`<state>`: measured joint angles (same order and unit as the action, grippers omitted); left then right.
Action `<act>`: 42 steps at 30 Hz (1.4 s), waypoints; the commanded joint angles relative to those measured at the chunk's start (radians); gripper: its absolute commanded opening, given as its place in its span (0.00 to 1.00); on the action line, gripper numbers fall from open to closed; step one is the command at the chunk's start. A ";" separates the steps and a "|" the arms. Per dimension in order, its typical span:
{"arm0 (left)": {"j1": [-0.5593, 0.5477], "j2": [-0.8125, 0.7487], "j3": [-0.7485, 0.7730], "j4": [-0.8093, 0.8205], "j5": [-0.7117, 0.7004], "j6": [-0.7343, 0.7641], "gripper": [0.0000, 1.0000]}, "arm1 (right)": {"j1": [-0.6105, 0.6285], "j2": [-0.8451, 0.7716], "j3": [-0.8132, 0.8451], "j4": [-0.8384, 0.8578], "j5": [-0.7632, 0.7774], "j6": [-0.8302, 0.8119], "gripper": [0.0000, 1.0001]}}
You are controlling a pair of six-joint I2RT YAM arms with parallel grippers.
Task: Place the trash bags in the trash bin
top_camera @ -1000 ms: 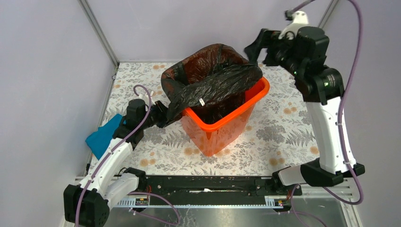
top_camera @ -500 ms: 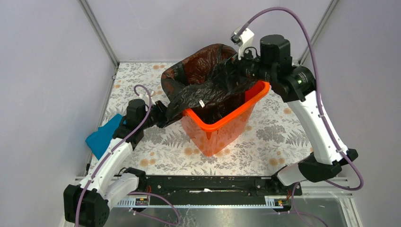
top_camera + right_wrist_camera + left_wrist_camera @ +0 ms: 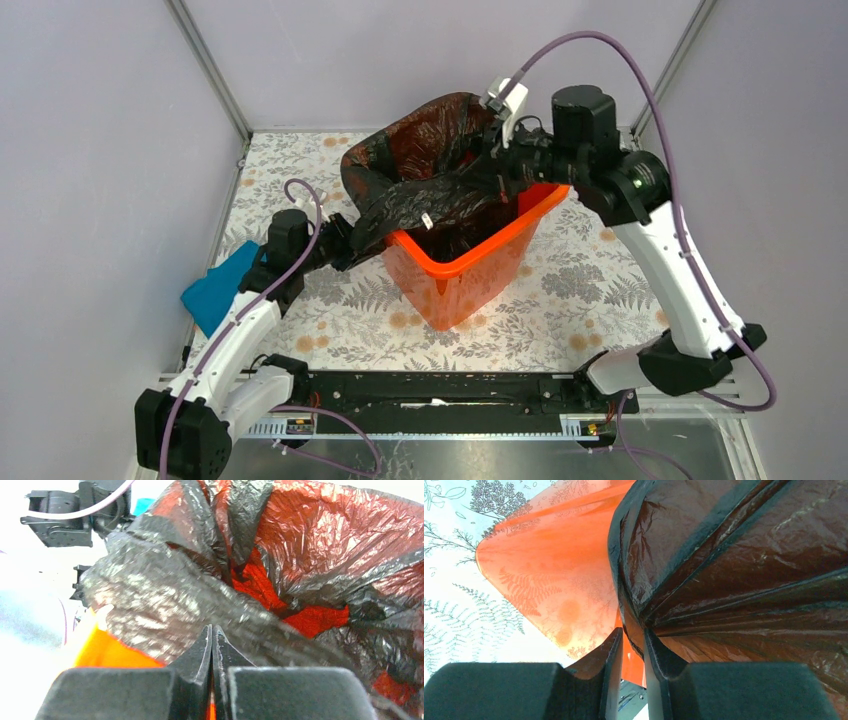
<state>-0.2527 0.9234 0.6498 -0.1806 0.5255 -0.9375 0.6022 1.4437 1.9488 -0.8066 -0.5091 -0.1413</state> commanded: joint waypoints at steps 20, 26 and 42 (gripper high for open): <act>-0.001 -0.265 0.291 -0.537 -0.397 0.266 0.91 | 0.007 -0.338 -0.359 0.332 0.314 0.838 1.00; -0.001 -0.352 0.457 -0.432 -0.355 0.253 0.92 | 0.007 -0.355 -0.373 0.341 0.379 0.798 1.00; -0.148 0.138 0.861 -0.172 -0.015 0.172 0.90 | 0.007 -0.608 -0.421 0.363 0.625 0.576 1.00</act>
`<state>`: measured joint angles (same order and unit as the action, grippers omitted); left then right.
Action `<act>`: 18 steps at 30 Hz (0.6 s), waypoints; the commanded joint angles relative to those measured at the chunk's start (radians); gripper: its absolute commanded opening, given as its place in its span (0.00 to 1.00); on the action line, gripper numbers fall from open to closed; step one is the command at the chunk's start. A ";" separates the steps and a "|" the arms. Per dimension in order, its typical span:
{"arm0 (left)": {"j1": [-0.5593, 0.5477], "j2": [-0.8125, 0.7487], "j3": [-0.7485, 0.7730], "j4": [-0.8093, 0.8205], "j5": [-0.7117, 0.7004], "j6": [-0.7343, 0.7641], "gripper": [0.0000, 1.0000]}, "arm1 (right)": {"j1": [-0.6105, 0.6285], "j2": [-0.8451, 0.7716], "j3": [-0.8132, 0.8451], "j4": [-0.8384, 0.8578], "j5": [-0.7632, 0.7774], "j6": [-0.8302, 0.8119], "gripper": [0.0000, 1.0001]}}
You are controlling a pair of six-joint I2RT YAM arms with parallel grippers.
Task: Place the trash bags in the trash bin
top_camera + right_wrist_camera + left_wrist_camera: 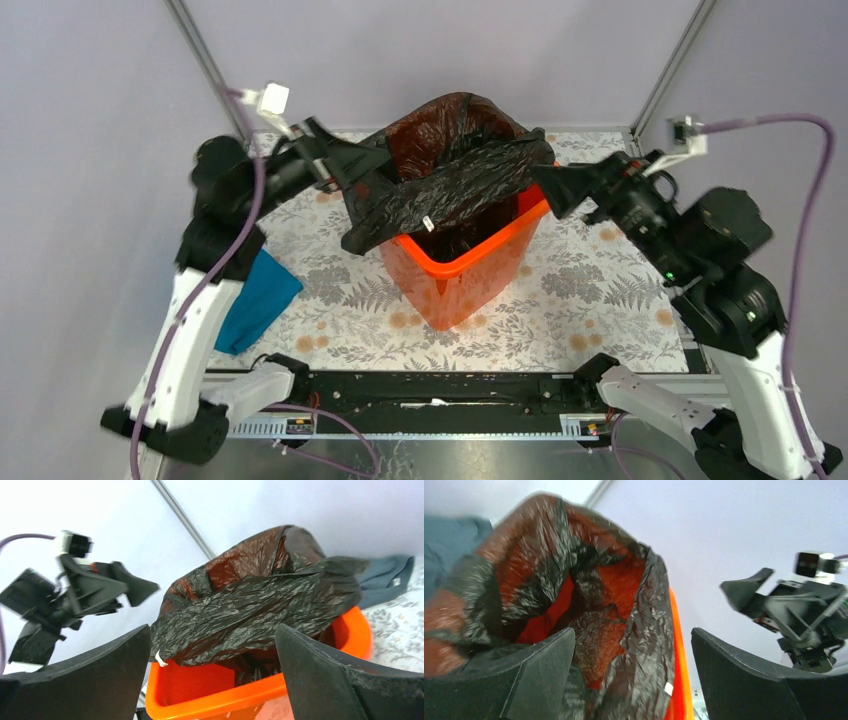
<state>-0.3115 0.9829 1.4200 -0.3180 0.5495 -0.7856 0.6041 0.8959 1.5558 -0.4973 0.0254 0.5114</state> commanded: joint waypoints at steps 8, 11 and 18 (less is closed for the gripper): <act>-0.316 0.316 0.292 -0.191 -0.258 0.084 0.89 | 0.005 -0.162 -0.042 0.040 0.156 -0.144 1.00; -0.377 0.374 0.349 -0.192 -0.237 0.086 0.83 | 0.005 -0.188 -0.050 0.028 0.182 -0.158 1.00; -0.567 0.461 0.453 -0.214 -0.372 0.124 0.47 | 0.005 -0.219 -0.087 0.033 0.230 -0.181 1.00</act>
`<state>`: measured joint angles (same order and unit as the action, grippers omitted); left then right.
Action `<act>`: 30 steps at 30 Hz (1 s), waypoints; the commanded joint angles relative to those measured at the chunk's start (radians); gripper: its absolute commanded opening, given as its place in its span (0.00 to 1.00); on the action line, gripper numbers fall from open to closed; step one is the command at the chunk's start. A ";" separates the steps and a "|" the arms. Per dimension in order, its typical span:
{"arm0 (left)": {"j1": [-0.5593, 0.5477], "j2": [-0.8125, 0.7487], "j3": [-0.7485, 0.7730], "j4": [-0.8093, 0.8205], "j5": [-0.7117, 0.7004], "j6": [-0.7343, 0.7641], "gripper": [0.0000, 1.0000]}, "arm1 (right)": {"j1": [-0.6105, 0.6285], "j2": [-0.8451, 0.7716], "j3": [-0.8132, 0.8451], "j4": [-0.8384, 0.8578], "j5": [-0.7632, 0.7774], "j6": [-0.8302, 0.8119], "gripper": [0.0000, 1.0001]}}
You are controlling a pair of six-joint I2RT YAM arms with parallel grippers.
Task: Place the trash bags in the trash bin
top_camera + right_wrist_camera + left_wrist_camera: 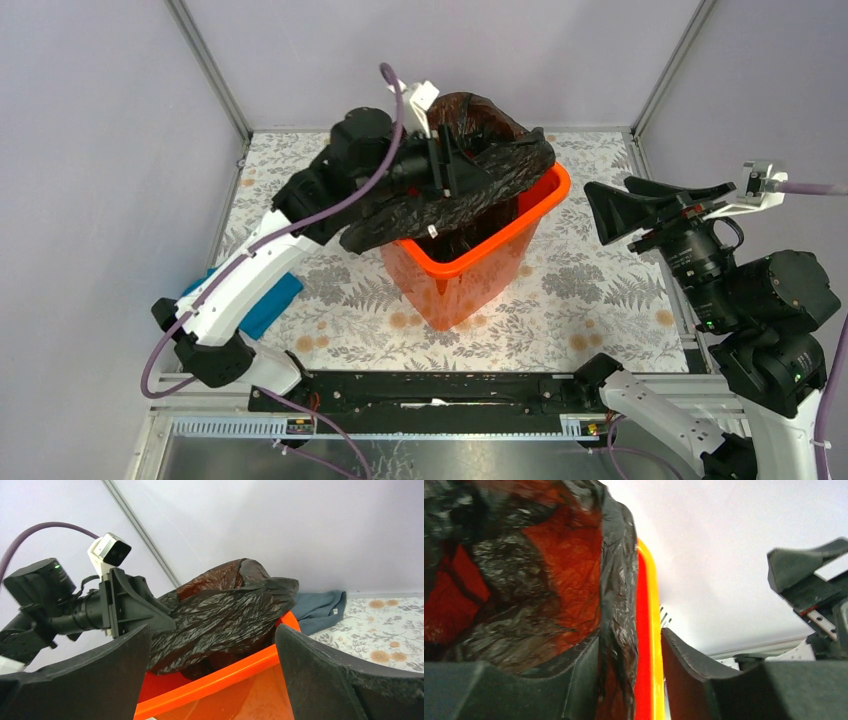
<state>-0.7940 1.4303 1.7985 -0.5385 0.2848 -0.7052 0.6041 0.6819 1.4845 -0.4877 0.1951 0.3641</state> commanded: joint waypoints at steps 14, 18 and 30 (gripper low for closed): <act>-0.333 0.044 0.076 0.004 -0.321 0.106 0.26 | 0.005 0.375 0.263 -0.197 0.266 -0.154 1.00; -0.367 0.048 0.053 0.005 -0.332 0.108 0.28 | 0.005 0.480 0.369 -0.260 0.183 -0.178 1.00; -0.406 0.042 -0.024 0.060 -0.322 0.104 0.37 | 0.005 0.680 0.524 -0.427 0.108 -0.215 1.00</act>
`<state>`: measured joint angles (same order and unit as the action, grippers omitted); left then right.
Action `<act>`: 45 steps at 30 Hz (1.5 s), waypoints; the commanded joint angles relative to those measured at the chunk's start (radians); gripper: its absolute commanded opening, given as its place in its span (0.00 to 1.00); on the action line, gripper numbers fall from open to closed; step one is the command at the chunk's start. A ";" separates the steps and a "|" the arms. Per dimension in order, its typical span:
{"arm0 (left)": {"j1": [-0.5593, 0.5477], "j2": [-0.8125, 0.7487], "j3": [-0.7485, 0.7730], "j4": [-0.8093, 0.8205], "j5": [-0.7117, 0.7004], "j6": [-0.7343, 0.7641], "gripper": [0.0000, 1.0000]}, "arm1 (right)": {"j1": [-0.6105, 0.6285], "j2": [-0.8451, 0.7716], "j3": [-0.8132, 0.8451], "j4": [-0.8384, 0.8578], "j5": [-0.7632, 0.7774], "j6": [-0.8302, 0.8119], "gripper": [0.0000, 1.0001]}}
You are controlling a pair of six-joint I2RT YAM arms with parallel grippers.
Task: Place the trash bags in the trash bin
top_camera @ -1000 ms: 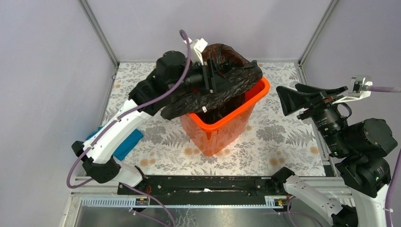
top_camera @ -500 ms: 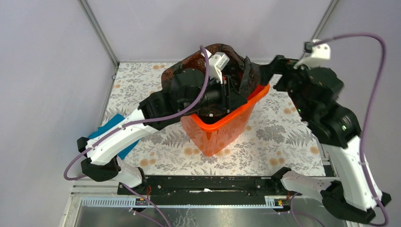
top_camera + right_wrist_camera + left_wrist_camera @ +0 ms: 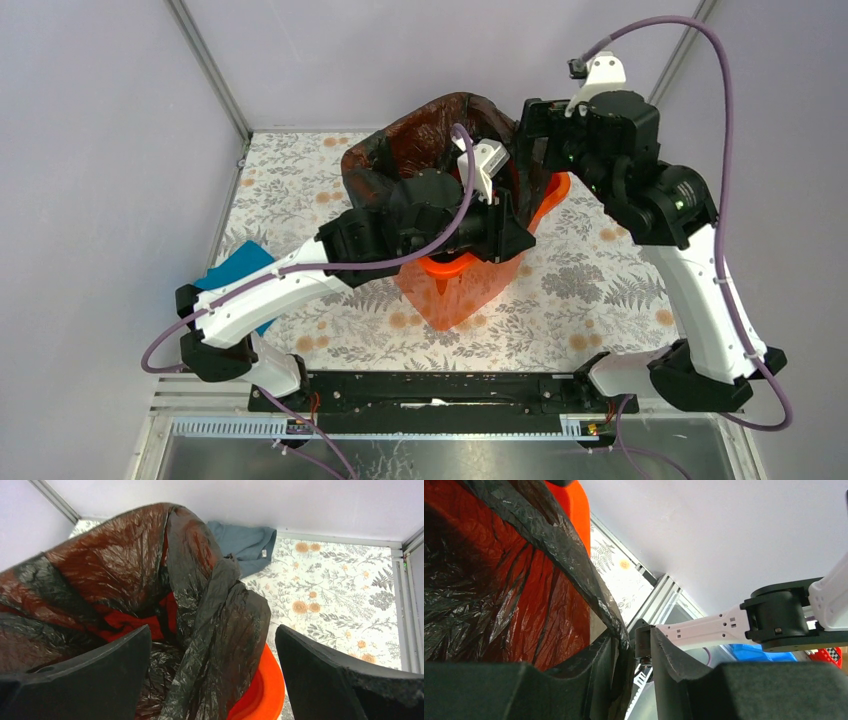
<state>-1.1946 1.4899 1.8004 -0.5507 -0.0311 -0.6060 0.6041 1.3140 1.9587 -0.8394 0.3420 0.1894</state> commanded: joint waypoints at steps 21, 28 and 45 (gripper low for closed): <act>-0.008 -0.047 -0.072 0.094 -0.005 0.002 0.43 | 0.011 0.172 0.149 -0.155 0.252 -0.138 0.29; -0.008 -0.096 -0.091 0.080 -0.033 0.002 0.50 | 0.010 0.049 0.014 -0.051 0.218 -0.149 0.23; -0.007 -0.304 -0.032 -0.216 -0.279 0.054 0.93 | 0.010 -0.005 -0.056 -0.058 0.207 -0.124 0.38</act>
<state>-1.1980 1.2839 1.7218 -0.6643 -0.1562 -0.5751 0.6083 1.3399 1.8839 -0.9314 0.5396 0.0494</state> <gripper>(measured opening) 0.914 0.325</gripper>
